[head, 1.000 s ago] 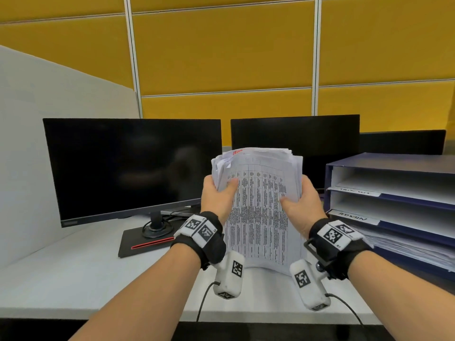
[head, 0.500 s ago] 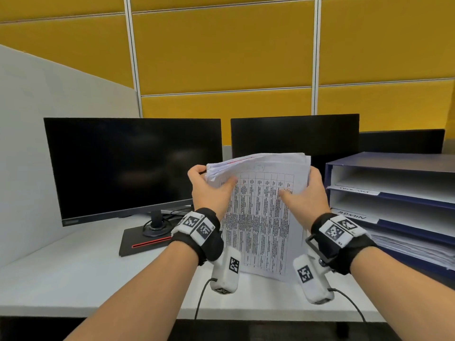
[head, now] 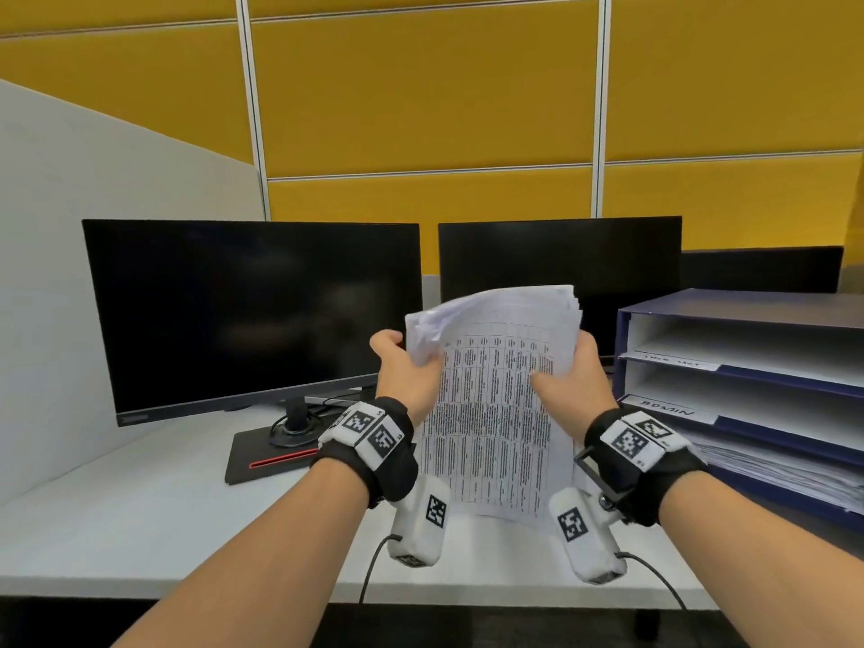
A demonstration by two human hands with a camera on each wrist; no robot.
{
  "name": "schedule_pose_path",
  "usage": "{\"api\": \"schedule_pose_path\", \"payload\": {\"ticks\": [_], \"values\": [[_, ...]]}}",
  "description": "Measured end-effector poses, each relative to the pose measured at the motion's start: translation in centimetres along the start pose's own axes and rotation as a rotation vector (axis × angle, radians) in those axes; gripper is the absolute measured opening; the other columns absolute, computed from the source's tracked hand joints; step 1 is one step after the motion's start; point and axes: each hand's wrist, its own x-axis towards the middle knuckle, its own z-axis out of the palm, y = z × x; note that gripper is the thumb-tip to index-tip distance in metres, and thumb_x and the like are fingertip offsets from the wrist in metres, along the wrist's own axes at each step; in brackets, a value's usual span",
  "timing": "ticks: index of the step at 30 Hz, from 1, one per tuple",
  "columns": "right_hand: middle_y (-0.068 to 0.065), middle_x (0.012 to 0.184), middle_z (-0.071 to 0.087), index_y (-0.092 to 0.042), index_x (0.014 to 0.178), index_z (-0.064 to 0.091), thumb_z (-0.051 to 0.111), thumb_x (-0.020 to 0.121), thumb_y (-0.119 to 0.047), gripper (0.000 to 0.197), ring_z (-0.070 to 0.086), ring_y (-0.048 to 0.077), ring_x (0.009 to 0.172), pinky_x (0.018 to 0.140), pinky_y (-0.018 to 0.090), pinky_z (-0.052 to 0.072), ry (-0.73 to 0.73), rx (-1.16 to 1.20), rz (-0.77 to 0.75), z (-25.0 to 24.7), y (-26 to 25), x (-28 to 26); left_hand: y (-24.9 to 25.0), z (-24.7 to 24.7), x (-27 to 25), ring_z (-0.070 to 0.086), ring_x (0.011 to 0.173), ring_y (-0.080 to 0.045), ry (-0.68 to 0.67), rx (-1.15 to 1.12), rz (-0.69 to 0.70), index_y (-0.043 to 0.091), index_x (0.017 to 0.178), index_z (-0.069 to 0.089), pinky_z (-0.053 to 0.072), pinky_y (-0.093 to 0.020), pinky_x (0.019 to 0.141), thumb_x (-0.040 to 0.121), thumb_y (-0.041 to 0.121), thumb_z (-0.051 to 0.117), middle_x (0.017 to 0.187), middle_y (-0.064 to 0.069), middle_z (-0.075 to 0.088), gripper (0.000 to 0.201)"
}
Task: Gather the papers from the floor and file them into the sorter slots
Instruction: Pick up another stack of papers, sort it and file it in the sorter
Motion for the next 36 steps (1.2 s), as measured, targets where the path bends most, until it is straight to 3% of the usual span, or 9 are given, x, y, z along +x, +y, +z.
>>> {"api": "schedule_pose_path", "payload": {"ticks": [4,11,15,19,23,26,29,33,36], "values": [[0.003,0.114,0.055,-0.013,0.133,0.034,0.059,0.085,0.004,0.057,0.058,0.016,0.094,0.062,0.018,0.044,0.069,0.064,0.081,-0.2,1.6,0.1,-1.4,-0.2,-0.4,0.054,0.079,-0.013,-0.064,0.029,-0.044,0.015,0.113,0.026,0.051,-0.028,0.071,0.094,0.017,0.056,0.093,0.000,0.047,0.035],[-0.001,0.112,0.060,-0.015,0.123,0.049,0.056,0.090,-0.001,0.036,0.059,0.016,0.099,0.078,0.024,0.049,0.106,-0.030,-0.062,0.3,1.5,-0.2,-1.0,-0.2,0.0,0.059,0.093,-0.019,0.081,0.001,-0.004,0.017,0.115,0.039,0.051,-0.037,0.080,0.096,0.016,0.053,0.100,-0.001,0.055,0.024],[0.001,0.110,0.056,-0.011,0.129,0.042,0.054,0.087,0.007,0.047,0.056,0.017,0.099,0.067,0.017,0.045,0.006,-0.014,0.049,0.4,2.3,-0.2,-2.1,-0.3,-0.5,0.058,0.085,-0.022,-0.063,0.130,-0.096,0.013,0.121,0.034,0.051,-0.040,0.080,0.099,0.023,0.046,0.096,-0.004,0.054,0.027],[0.004,0.114,0.059,-0.010,0.127,0.046,0.052,0.088,0.007,0.043,0.056,0.019,0.101,0.071,0.018,0.044,-0.014,-0.054,0.083,0.2,3.7,-0.5,-2.9,0.0,-1.1,0.058,0.088,-0.024,-0.091,0.135,-0.131,0.016,0.117,0.027,0.053,-0.044,0.085,0.098,0.021,0.048,0.100,-0.006,0.051,0.029],[0.002,0.113,0.058,-0.011,0.128,0.046,0.052,0.089,0.006,0.042,0.055,0.017,0.100,0.078,0.024,0.044,-0.003,-0.060,0.098,0.2,3.6,-0.3,-1.3,-0.2,-0.8,0.058,0.079,-0.015,0.134,-0.002,0.148,0.025,0.108,0.027,0.053,-0.027,0.065,0.091,0.012,0.058,0.097,-0.005,0.053,0.038],[0.002,0.114,0.057,-0.011,0.129,0.046,0.054,0.089,0.004,0.043,0.054,0.018,0.102,0.083,0.028,0.044,-0.018,-0.069,0.105,0.1,3.4,-0.1,0.0,-0.6,-0.3,0.056,0.093,-0.017,0.174,0.147,0.427,0.030,0.113,0.035,0.051,-0.024,0.079,0.089,0.006,0.058,0.115,-0.011,0.051,0.041],[0.005,0.118,0.058,-0.009,0.130,0.045,0.055,0.088,0.005,0.046,0.054,0.019,0.104,0.084,0.029,0.045,-0.043,-0.067,0.123,-0.1,3.4,0.1,0.5,-0.9,0.3,0.044,0.111,-0.007,0.196,0.371,0.596,0.017,0.118,0.055,0.039,-0.015,0.095,0.089,0.003,0.058,0.136,-0.007,0.039,0.033],[0.006,0.119,0.058,-0.009,0.131,0.044,0.056,0.088,0.006,0.048,0.055,0.018,0.101,0.070,0.020,0.045,-0.070,-0.085,0.128,-0.5,3.4,0.0,0.0,-1.3,0.9,0.048,0.119,-0.025,0.258,0.580,0.638,0.021,0.105,0.070,0.039,-0.043,0.097,0.084,0.009,0.067,0.137,-0.009,0.046,0.024],[0.003,0.116,0.058,-0.009,0.130,0.045,0.054,0.088,0.007,0.046,0.054,0.016,0.102,0.073,0.018,0.046,-0.083,-0.084,0.118,-0.6,3.3,-0.1,-0.2,-1.6,1.1,0.053,0.107,-0.030,0.342,0.706,0.652,0.022,0.101,0.073,0.041,-0.043,0.084,0.076,0.012,0.075,0.120,-0.010,0.056,0.027]]}}
